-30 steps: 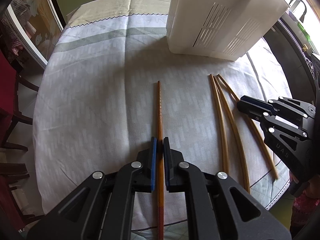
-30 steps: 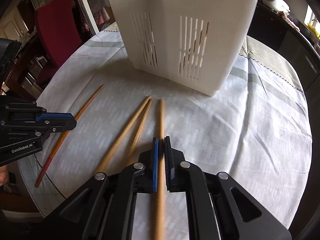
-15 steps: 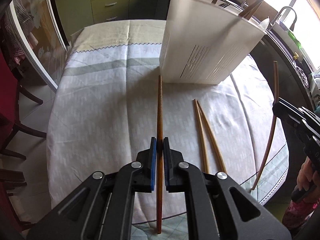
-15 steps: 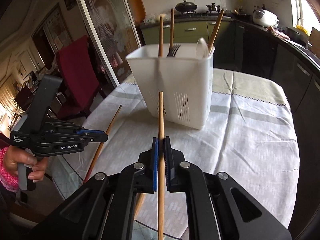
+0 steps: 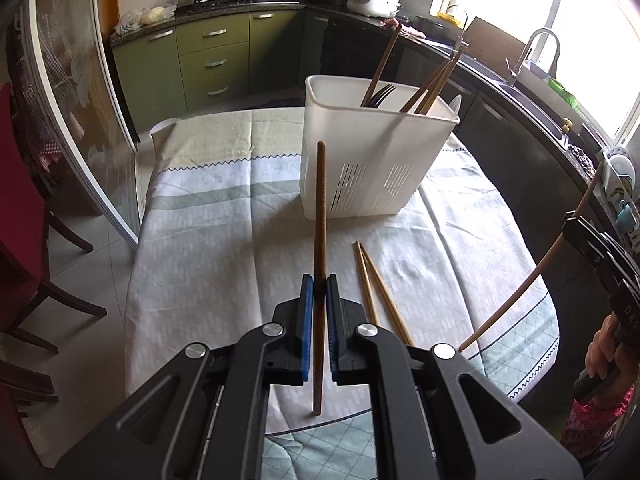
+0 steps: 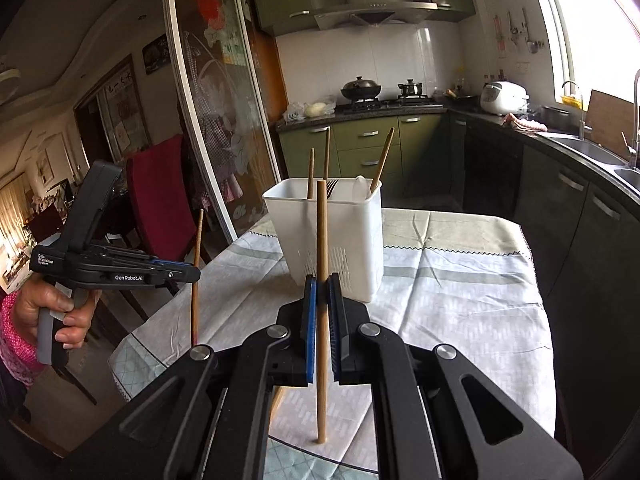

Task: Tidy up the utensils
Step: 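Carry both chopsticks upright toward the white holder, then lower both chopsticks into the white holder and open both tools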

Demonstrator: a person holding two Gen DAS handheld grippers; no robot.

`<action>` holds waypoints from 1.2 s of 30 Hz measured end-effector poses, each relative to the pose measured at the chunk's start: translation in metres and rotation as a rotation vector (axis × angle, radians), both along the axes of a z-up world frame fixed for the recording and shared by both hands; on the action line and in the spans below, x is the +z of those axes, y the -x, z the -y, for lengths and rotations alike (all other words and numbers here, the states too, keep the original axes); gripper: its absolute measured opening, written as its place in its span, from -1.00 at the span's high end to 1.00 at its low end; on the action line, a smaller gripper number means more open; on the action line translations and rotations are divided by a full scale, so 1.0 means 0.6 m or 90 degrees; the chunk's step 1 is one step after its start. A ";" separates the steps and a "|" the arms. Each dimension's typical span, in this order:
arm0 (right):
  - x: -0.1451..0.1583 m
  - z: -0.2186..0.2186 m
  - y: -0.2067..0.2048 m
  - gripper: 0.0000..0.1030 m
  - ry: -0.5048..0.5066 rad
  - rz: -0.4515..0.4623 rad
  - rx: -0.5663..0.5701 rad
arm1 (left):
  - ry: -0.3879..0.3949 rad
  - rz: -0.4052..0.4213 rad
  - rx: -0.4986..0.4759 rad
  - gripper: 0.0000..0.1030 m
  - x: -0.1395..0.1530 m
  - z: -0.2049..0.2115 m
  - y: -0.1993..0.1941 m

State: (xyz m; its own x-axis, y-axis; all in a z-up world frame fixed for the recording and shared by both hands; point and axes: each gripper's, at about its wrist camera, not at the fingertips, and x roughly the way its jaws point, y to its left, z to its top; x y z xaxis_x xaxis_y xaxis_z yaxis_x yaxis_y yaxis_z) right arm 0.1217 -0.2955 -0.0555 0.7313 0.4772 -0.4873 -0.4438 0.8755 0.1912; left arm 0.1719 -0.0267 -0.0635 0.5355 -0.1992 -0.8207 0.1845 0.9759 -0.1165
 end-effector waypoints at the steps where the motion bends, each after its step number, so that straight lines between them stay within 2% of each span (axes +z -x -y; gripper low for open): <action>1: 0.002 0.005 0.007 0.87 -0.004 0.011 -0.007 | -0.002 0.007 -0.001 0.87 0.004 -0.001 0.002; 6: 0.007 0.021 0.031 0.87 -0.013 0.043 -0.020 | -0.009 0.015 -0.011 0.87 0.008 0.009 0.008; 13: -0.006 0.023 0.041 0.87 0.000 0.051 -0.015 | -0.007 0.021 -0.019 0.87 0.013 0.014 0.017; 19: -0.001 0.022 0.038 0.87 0.001 0.052 -0.013 | -0.010 0.044 -0.026 0.87 0.032 0.018 0.026; 29: -0.002 0.005 0.036 0.87 0.013 0.045 0.001 | -0.007 0.051 -0.035 0.87 0.039 0.021 0.026; 33: 0.008 0.003 0.031 0.87 0.005 0.049 0.005 | -0.005 0.059 -0.036 0.87 0.047 0.022 0.026; 36: 0.034 0.005 0.023 0.87 -0.010 0.061 0.011 | 0.001 0.069 -0.038 0.87 0.066 0.024 0.025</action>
